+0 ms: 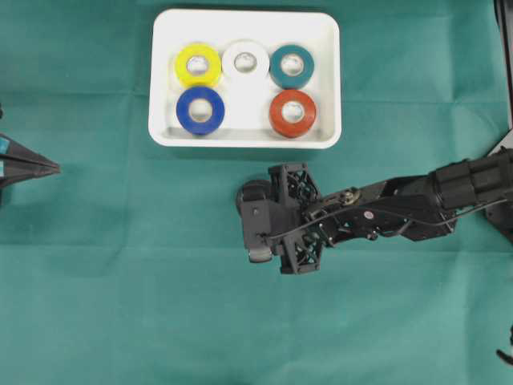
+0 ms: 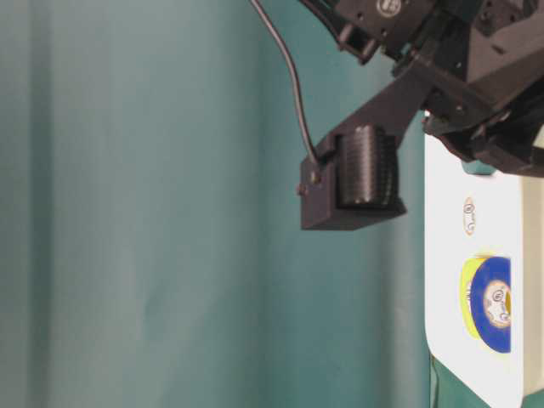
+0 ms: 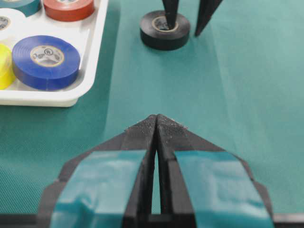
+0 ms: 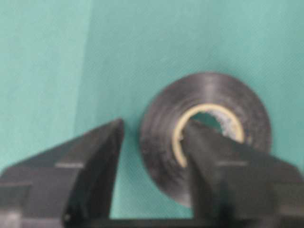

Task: Put the tape into the white case with the right arm.
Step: 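Close the right gripper inside the black roll's core and lift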

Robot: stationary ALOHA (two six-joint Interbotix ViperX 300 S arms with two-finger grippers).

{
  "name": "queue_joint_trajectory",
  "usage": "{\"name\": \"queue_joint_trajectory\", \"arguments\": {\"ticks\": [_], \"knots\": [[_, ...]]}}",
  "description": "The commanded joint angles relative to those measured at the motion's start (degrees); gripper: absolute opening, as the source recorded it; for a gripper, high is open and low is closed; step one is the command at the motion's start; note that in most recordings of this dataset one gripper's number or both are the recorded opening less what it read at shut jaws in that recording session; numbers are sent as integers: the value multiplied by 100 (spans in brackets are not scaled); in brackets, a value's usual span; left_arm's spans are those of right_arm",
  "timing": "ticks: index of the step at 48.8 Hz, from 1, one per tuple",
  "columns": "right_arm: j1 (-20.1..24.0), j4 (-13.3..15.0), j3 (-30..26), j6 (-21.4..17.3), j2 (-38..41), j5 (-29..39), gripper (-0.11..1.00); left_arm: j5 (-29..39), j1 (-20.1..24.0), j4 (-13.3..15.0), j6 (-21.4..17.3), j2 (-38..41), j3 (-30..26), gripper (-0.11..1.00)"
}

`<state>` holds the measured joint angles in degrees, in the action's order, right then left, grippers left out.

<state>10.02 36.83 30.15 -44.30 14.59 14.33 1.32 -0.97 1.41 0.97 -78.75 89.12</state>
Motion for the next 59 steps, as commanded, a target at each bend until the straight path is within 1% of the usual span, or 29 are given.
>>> {"name": "queue_joint_trajectory", "arguments": {"ticks": [1, 5, 21, 39, 48, 59], "knots": [[-44, 9, -97, -9, -141, 44, 4, -62, 18, 0, 9, 44, -62, 0], [-44, 9, -97, -9, -176, 44, 2, -62, 9, 0, 9, 44, -62, 0], [-44, -9, -97, -9, -352, 70, 2, -62, 9, 0, 9, 44, -62, 0], [-26, -97, -132, -18, -870, 483, 2, -62, 18, 0, 9, 44, -62, 0], [-26, -97, -141, -18, -870, 501, 2, -70, 9, 0, 9, 44, -62, 0], [-193, -88, -158, -18, -870, 501, 2, -62, 9, 0, 9, 44, -62, 0]]}}
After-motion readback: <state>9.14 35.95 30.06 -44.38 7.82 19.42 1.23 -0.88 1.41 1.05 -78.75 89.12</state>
